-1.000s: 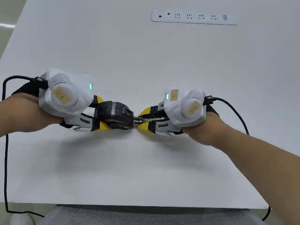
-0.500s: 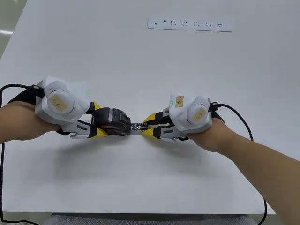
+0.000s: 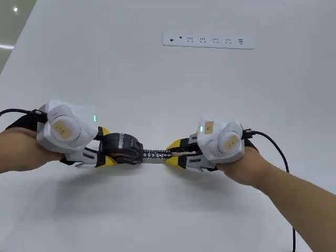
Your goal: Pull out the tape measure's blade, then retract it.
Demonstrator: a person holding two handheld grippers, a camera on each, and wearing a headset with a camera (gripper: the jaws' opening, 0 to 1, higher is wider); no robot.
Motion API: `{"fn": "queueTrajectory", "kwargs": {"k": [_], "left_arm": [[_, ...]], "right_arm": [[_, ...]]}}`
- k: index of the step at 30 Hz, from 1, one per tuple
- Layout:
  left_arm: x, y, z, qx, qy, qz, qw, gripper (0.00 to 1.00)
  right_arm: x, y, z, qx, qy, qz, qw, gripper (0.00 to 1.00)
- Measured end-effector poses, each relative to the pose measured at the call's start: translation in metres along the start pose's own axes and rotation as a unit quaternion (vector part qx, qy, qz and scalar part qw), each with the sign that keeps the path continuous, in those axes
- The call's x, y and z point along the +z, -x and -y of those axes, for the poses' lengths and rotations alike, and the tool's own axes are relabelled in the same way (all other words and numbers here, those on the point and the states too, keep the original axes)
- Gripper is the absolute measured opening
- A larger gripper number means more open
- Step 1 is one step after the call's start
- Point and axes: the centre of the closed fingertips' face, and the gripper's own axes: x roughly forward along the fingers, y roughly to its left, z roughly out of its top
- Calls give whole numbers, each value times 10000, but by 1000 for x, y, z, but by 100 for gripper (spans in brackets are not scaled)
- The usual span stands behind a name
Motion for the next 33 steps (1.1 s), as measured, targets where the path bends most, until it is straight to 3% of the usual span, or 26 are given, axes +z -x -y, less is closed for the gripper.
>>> {"fn": "queueTrajectory", "kwargs": {"k": [33], "left_arm": [[1, -1, 0, -36, 15, 29, 10000, 27]], "right_arm": [[-35, 43, 7, -234, -162, -194, 9994, 10]]}}
